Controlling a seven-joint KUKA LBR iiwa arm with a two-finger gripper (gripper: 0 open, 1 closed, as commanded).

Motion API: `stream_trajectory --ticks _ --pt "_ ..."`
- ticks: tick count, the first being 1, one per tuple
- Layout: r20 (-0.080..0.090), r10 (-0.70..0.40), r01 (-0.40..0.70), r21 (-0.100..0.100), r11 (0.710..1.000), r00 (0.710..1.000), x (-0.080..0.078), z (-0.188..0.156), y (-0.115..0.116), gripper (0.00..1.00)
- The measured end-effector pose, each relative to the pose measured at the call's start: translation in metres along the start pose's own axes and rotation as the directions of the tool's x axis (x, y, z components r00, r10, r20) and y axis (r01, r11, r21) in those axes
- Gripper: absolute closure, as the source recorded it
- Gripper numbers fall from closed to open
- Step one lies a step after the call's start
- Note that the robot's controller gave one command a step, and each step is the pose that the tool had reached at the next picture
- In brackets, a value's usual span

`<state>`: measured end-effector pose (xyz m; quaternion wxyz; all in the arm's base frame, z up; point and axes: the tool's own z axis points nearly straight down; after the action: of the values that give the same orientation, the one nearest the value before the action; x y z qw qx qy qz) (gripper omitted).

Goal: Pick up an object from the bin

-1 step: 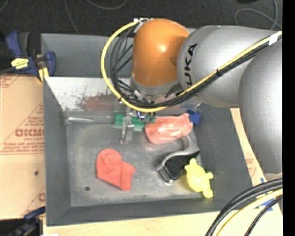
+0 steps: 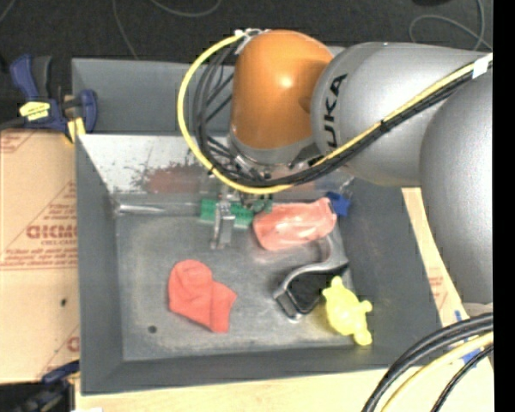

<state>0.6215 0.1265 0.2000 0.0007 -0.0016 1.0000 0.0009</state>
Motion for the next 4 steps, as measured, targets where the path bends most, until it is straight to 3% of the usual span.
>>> stream_trajectory --ticks 1,2,3,4 --pt "0.007 -0.058 0.058 0.001 0.998 0.998 0.014 0.031 0.003 0.00" --pt "0.007 -0.113 0.113 0.001 0.994 0.994 0.014 0.090 0.014 0.00" --pt "0.009 -0.229 0.229 0.001 0.973 0.973 0.040 0.122 0.028 1.00" --pt "0.009 -0.229 0.229 0.001 0.973 0.973 0.040 0.122 0.028 1.00"
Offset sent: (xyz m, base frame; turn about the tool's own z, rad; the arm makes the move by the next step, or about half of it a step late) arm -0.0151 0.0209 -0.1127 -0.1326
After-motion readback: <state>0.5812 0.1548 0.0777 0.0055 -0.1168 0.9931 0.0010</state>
